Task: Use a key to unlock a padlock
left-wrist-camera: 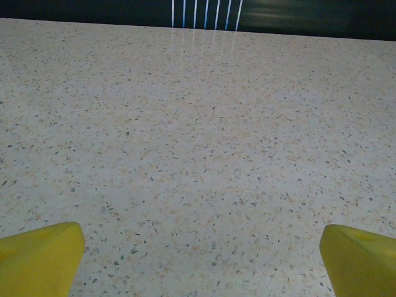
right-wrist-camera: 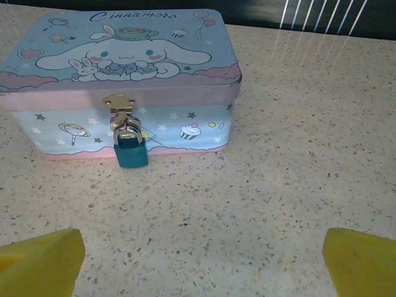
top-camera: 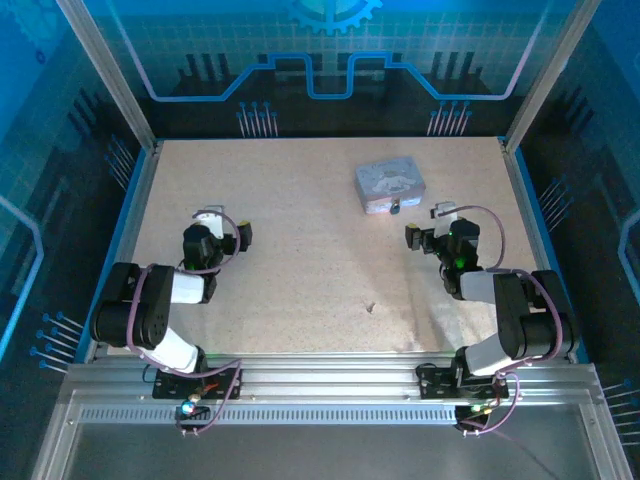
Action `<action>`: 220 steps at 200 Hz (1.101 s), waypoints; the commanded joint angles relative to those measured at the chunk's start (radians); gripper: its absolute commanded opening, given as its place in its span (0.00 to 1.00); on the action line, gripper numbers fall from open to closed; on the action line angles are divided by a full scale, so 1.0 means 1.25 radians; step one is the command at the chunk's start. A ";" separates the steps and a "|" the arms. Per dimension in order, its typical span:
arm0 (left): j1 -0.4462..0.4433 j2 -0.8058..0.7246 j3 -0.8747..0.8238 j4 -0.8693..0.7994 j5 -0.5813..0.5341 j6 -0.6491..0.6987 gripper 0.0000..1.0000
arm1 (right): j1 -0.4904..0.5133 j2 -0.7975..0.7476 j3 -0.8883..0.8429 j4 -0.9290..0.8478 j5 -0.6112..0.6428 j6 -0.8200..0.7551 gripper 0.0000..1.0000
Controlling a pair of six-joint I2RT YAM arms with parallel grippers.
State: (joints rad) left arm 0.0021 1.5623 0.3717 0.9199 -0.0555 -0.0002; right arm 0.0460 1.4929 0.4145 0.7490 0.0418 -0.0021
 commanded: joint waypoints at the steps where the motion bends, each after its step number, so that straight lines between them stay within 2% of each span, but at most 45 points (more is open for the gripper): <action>1: 0.001 -0.008 0.011 -0.005 0.014 0.003 0.99 | 0.009 0.010 0.014 0.003 -0.003 -0.012 1.00; 220: 0.001 -0.008 0.010 -0.004 0.002 -0.001 0.99 | -0.004 0.008 0.013 0.005 -0.027 -0.003 1.00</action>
State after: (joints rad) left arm 0.0021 1.5623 0.3717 0.9192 -0.0555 -0.0002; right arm 0.0448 1.4929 0.4145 0.7490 0.0227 -0.0017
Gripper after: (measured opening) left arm 0.990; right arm 0.997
